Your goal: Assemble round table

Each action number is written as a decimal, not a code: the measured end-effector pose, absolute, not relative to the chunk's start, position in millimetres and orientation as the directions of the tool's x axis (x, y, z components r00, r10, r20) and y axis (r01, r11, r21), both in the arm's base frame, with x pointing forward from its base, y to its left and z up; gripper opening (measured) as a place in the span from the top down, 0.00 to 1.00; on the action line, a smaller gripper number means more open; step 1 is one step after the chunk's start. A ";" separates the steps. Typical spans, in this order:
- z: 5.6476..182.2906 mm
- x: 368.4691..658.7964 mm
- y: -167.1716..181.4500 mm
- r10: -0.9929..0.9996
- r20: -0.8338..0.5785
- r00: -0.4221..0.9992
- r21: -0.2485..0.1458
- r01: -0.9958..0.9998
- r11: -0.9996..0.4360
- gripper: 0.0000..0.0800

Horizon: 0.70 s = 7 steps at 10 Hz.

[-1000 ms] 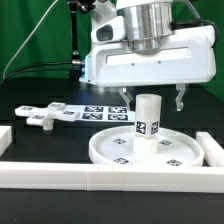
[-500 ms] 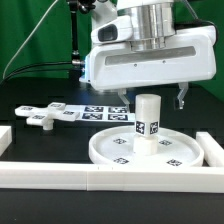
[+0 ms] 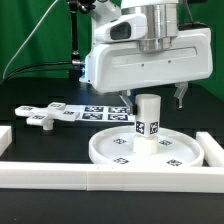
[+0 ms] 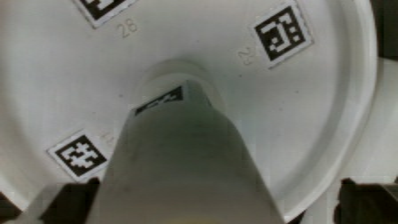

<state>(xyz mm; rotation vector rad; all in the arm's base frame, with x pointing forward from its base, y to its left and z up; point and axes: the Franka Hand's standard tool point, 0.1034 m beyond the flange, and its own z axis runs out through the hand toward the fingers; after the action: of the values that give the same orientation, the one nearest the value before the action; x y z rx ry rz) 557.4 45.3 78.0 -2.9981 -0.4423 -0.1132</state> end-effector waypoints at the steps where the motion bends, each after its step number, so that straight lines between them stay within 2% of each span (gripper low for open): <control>1: 77.8 557.3 44.7 0.335 0.094 0.938 -0.092 0.343 -0.935 0.19; 3: 77.7 557.5 43.0 0.462 0.102 0.881 -0.071 0.470 -0.880 0.19; 5: 78.4 559.0 42.5 0.642 0.098 0.760 -0.023 0.647 -0.762 0.19; 7: 77.0 558.5 42.3 0.765 0.085 0.638 0.003 0.768 -0.641 0.19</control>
Offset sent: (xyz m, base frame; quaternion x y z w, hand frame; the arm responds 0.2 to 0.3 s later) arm 0.0094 -0.0080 0.0053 -0.0643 -0.0020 -0.2469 0.9669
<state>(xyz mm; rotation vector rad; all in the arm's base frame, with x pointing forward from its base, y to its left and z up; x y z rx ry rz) 558.5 42.3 77.0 -2.8133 -1.3164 -0.1211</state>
